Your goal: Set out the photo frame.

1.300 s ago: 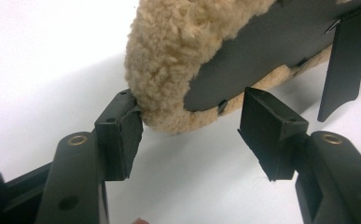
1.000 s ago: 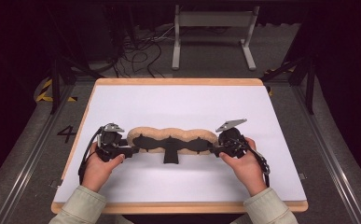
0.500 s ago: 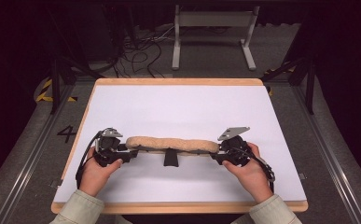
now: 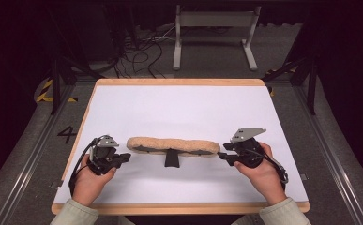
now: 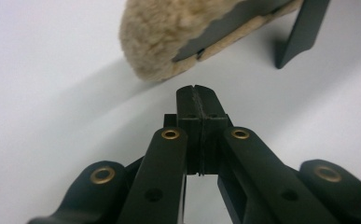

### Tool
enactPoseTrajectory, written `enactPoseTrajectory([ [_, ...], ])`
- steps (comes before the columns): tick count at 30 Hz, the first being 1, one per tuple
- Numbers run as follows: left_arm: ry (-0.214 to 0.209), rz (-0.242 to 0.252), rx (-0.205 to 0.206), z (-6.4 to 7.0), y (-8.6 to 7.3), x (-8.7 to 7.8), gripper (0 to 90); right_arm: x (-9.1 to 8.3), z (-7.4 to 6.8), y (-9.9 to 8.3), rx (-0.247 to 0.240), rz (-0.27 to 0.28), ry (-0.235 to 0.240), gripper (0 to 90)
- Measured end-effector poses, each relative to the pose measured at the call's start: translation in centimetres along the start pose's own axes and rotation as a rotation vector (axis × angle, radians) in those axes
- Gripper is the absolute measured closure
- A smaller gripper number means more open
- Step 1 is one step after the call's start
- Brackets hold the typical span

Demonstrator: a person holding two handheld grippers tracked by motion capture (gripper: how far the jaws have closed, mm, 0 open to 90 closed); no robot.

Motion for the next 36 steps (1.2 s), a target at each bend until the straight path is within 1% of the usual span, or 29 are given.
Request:
enactPoseTrajectory([
  [2,-0.006,0.000,0.029,0.5,0.2,0.1,90.0,-0.8,0.3,-0.3,-0.023,0.022,-0.013,66.4],
  [3,-0.006,0.000,0.029,0.5,0.2,0.1,90.0,-0.8,0.3,-0.3,-0.023,0.022,-0.013,66.4],
  [5,-0.021,-0.002,0.078,1.2,0.5,0.3,90.0,-1.3,0.6,-0.5,-0.028,0.039,-0.024,71.3],
  [6,-0.018,-0.006,0.088,1.4,0.6,0.3,90.0,-1.5,0.9,-0.7,-0.027,0.050,-0.029,75.4],
  [7,-0.018,-0.006,0.088,1.4,0.6,0.3,90.0,-1.5,0.9,-0.7,-0.027,0.050,-0.029,75.4],
  [8,-0.014,-0.003,0.111,1.7,0.8,0.4,90.0,-1.5,1.1,-0.9,-0.026,0.048,-0.033,80.2],
  [9,-0.014,-0.003,0.111,1.7,0.8,0.4,90.0,-1.4,1.1,-1.0,-0.028,0.045,-0.038,82.4],
  [10,-0.007,-0.007,0.150,2.1,0.9,0.5,90.0,-1.3,1.1,-1.0,-0.029,0.045,-0.042,85.0],
  [12,-0.005,-0.018,0.163,2.3,0.9,0.7,90.0,-1.3,1.3,-1.0,-0.037,0.052,-0.059,90.0],
  [13,-0.001,-0.018,0.164,2.3,0.9,0.8,90.0,-1.3,1.4,-1.0,-0.036,0.053,-0.061,90.0],
  [14,-0.002,-0.018,0.156,2.2,1.0,0.9,90.0,-1.2,1.4,-1.0,-0.036,0.055,-0.060,90.0],
  [18,-0.001,-0.017,0.144,2.0,1.1,1.1,90.0,-1.0,1.6,-1.0,-0.036,0.063,-0.061,90.0],
  [19,-0.003,-0.021,0.143,1.8,1.2,1.3,90.0,-0.8,1.8,-0.9,-0.033,0.073,-0.071,90.0],
  [23,0.004,-0.019,0.134,1.6,1.6,1.7,90.0,-0.5,2.1,-0.9,-0.024,0.077,-0.071,90.0],
  [24,0.020,-0.006,0.126,1.4,1.9,1.9,90.0,-0.4,2.1,-0.9,-0.024,0.076,-0.075,90.0],
  [25,0.020,-0.006,0.126,1.4,1.9,1.9,90.0,-0.4,2.1,-0.9,-0.023,0.076,-0.077,90.0],
  [26,0.011,0.002,0.112,1.4,2.2,2.1,90.0,-0.3,2.2,-0.9,-0.023,0.076,-0.078,90.0],
  [27,-0.012,0.022,0.089,1.1,2.5,2.3,90.0,-0.2,2.2,-0.9,-0.024,0.078,-0.078,90.0],
  [28,-0.018,0.032,0.066,1.0,2.5,2.4,90.0,-0.2,2.2,-0.8,-0.023,0.081,-0.082,90.0],
  [29,-0.018,0.032,0.066,1.0,2.5,2.4,90.0,-0.1,2.2,-0.8,-0.023,0.084,-0.082,90.0],
  [30,-0.022,0.041,0.033,0.6,2.5,2.7,90.0,0.0,2.2,-0.7,-0.021,0.085,-0.081,90.0],
  [33,-0.015,0.037,0.005,0.1,2.3,3.1,90.0,0.1,2.3,-0.6,-0.016,0.088,-0.077,90.0],
  [36,-0.012,0.036,-0.005,0.0,2.3,3.3,90.0,0.5,2.2,-0.4,-0.015,0.090,-0.068,90.0],
])
Point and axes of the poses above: each handheld gripper's, and its own axes: x roughly forward along the jaws, y roughly out of its top, z roughly to its right, the point moved 10 cm from there along x, roughly forward along the jaws, and after that the axes turned 15 degrees about -z, right-handed, at the moved point
